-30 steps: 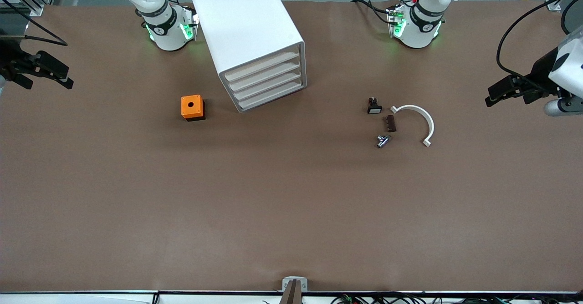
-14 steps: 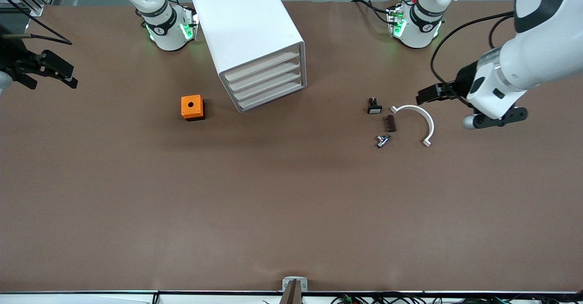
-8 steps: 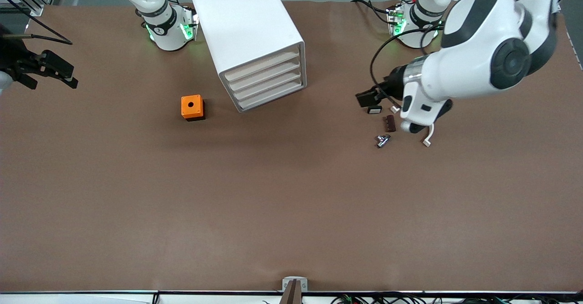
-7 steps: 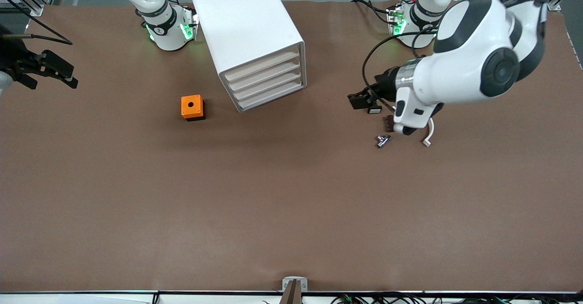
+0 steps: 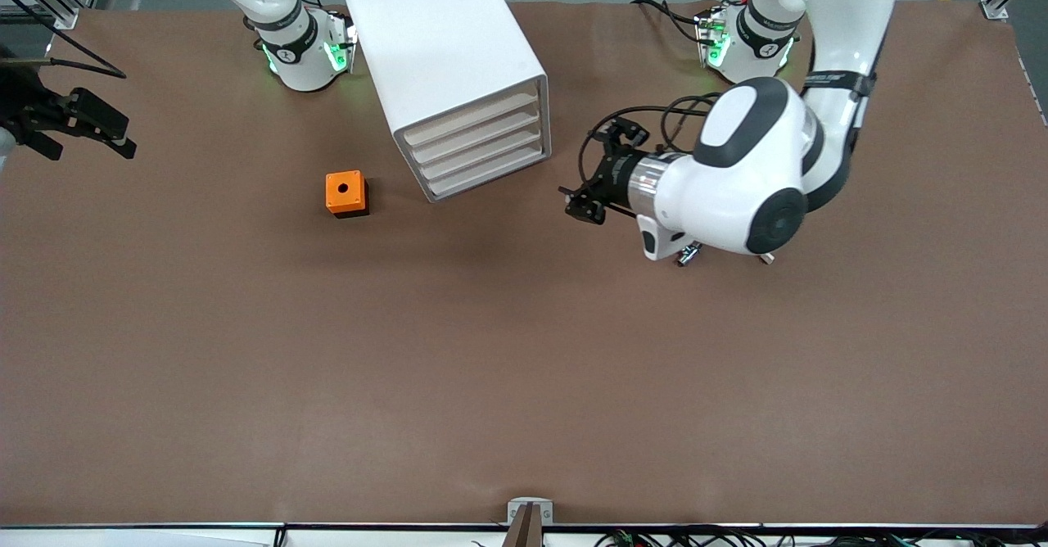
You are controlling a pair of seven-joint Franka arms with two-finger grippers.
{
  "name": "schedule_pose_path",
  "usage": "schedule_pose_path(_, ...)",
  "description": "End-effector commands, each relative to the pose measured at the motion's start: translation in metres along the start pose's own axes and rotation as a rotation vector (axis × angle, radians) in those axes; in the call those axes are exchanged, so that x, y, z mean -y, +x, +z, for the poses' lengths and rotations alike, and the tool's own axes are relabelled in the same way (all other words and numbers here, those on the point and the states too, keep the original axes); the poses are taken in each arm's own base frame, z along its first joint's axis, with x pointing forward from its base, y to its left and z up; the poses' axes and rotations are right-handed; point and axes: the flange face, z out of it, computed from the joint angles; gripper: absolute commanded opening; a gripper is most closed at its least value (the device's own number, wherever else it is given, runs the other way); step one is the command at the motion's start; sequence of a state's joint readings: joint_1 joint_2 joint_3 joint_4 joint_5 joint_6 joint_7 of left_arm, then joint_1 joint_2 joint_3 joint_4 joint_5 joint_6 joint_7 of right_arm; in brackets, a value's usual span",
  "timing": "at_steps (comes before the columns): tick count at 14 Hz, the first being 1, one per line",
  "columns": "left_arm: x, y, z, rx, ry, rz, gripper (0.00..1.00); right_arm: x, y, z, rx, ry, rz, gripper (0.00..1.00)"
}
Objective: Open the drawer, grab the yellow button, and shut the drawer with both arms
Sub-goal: 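Move the left gripper to the white cabinet's drawer front, then pull the drawer open with the left gripper while the right gripper approaches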
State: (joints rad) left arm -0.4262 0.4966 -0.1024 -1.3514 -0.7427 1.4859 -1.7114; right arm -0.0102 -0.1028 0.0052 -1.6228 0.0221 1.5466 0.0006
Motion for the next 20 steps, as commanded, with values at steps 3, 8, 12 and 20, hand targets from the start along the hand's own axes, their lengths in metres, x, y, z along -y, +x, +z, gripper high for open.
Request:
schedule_pose_path(3,-0.019,-0.003,0.052,0.024,0.125,-0.310,1.00,-0.003,0.019,0.031,0.057,-0.009,0.000,1.00)
schedule_pose_path(8,-0.028,0.011,0.095,0.096,0.375,-0.523,1.00,-0.008,0.058,0.104,0.167,0.003,0.009,1.00)
schedule_pose_path(12,-0.041,0.040,0.128,0.085,0.524,-0.700,0.95,-0.018,0.069,0.124,0.195,-0.013,0.019,1.00)
schedule_pose_path(20,-0.062,0.079,0.177,0.116,0.630,-0.791,0.57,-0.022,0.071,0.137,0.219,-0.010,0.089,1.00)
